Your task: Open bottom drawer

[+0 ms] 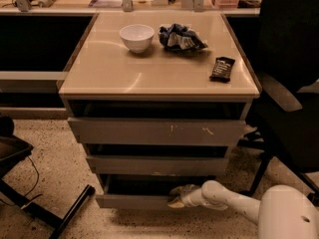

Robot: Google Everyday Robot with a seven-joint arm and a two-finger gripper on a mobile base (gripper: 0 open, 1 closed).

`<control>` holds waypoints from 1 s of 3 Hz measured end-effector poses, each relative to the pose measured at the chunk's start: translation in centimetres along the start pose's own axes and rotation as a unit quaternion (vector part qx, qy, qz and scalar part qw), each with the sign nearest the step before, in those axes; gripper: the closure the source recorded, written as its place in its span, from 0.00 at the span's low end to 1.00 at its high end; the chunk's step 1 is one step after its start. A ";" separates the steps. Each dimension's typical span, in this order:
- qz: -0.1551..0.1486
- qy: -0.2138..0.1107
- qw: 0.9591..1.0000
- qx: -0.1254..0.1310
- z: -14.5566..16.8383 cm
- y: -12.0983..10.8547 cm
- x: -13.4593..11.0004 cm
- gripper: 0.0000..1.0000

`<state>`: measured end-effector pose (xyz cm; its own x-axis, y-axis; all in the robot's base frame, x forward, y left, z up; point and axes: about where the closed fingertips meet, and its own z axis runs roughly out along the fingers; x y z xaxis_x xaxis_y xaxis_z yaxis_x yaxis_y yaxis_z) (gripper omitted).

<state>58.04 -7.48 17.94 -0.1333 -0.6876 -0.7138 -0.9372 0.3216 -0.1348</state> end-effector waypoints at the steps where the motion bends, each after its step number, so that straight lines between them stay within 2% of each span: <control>1: -0.001 -0.004 1.000 0.002 -0.9 2.2 0.5 1.00; 2: 0.000 -0.005 1.000 0.001 -1.6 3.7 1.0 1.00; 3: 0.000 -0.005 1.000 0.000 -1.5 3.7 1.0 1.00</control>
Offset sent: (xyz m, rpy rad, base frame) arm -0.4536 -0.0912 0.0305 0.1013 -0.1244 0.0172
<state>53.92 -7.93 17.79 -0.1304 -0.6813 -0.7203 -0.9371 0.3220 -0.1349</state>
